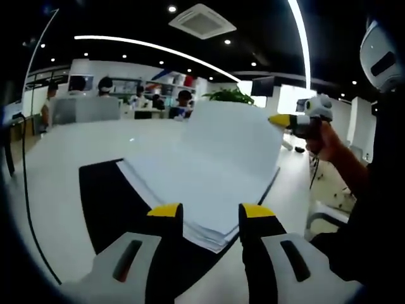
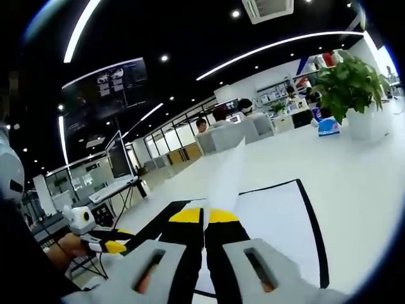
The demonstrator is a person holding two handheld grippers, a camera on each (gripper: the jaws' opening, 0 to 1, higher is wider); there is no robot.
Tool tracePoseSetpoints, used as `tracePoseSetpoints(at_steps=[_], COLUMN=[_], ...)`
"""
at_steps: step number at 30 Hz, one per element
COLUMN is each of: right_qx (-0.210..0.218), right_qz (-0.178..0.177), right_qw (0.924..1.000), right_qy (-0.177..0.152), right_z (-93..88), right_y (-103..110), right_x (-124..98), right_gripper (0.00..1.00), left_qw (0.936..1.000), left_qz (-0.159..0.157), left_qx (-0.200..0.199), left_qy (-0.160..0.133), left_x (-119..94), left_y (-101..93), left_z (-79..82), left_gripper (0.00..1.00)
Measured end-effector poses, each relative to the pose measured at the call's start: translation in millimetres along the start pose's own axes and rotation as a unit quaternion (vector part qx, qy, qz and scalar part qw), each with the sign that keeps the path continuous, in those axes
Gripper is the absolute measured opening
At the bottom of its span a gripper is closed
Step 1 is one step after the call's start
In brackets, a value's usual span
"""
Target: Flip through the bound document one page at a time
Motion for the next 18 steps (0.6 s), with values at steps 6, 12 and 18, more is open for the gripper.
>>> tracePoseSetpoints(at_steps=[6,12,18], right_qx=[-0.007,-0.015,-0.053], right_qz=[0.009,0.013,0.015], right_qw=[0.9999,0.9998,0.9984], right_qy=[0.0,0.006,0.016], right_z=[1.5,4.5,6.5], right_y=[9.3,20.7,32.1], right_x=[6.9,15.0,23.3], right_gripper=[0.01,0.01,0.01], left_qw=[1.0,1.0,1.0], left_qz=[0.006,0.001,0.001], left_qx=[-0.003,-0.007,-0.004], left_qy=[0.004,-0.002,-0.005], left_x=[-5.5,-8.3,-12.3], left_y=[7.9,11.5,13.8], left_z=[-2.2,-1.8,2.6], left_gripper=[0.37,0.37,0.37])
Point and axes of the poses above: the point that each gripper's makers call its tool centre point, and the gripper's own axes: x roughly forward along the fingers, y roughly to its left, z roughly out of its top, the point moved 7 cm from there along -x, roughly backward along the fingers, and after that the axes turned 9 degrees about -x, right-handed, at the moved point
